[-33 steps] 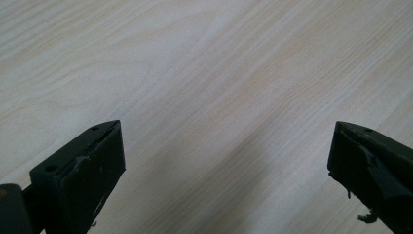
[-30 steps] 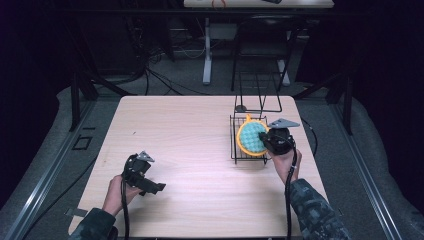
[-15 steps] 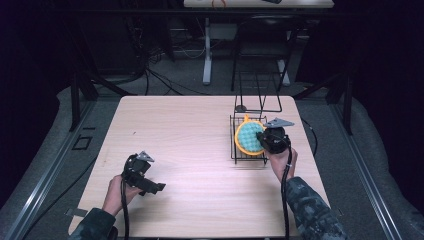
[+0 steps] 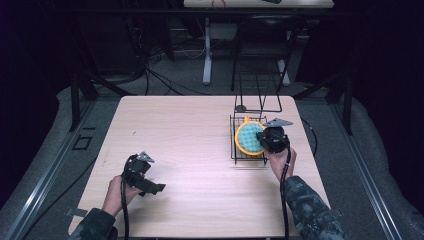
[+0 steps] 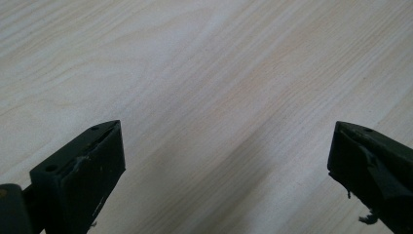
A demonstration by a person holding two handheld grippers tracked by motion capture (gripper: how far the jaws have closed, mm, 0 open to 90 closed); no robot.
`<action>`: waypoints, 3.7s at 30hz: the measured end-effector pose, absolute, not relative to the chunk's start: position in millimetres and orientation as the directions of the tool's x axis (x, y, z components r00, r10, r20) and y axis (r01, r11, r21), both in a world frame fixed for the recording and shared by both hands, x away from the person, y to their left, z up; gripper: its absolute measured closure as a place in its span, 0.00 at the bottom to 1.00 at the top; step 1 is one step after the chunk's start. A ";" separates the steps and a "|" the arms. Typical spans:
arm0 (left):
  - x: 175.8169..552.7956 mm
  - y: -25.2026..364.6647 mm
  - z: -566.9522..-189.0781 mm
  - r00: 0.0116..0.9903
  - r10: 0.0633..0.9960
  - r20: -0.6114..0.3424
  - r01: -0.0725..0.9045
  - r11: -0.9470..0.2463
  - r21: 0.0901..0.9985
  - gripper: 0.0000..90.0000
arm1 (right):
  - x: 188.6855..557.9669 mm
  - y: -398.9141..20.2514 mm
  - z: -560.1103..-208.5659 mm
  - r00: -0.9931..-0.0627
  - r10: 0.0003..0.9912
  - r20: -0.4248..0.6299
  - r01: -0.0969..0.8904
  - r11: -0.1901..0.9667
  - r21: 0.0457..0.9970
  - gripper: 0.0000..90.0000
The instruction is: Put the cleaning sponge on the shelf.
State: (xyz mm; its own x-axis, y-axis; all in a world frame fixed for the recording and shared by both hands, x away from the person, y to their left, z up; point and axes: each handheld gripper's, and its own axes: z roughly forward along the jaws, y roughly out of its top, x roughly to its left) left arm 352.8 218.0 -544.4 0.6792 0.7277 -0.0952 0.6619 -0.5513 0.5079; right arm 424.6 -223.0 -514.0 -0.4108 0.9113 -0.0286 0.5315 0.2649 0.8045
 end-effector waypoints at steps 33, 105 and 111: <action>352.9 217.6 -545.5 0.680 0.727 -0.093 0.663 -0.556 0.502 0.00 | 438.7 -217.3 -526.7 -0.358 0.934 0.002 0.581 0.222 0.783 0.97; 348.9 217.1 -543.9 0.682 0.727 -0.080 0.655 -0.559 0.509 0.00 | 304.5 -277.2 -475.3 -0.481 0.874 0.065 0.595 0.271 0.756 0.02; 348.9 217.5 -543.7 0.678 0.731 -0.080 0.657 -0.554 0.511 0.00 | 290.7 -292.1 -480.1 -0.455 0.888 0.061 0.614 0.264 0.744 0.01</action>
State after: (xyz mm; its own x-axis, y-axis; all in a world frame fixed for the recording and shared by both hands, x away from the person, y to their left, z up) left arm 348.9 217.5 -543.7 0.6781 0.7306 -0.0804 0.6575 -0.5541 0.5106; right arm 290.7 -292.1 -480.1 -0.4549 0.8885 0.0609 0.6143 0.2635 0.7437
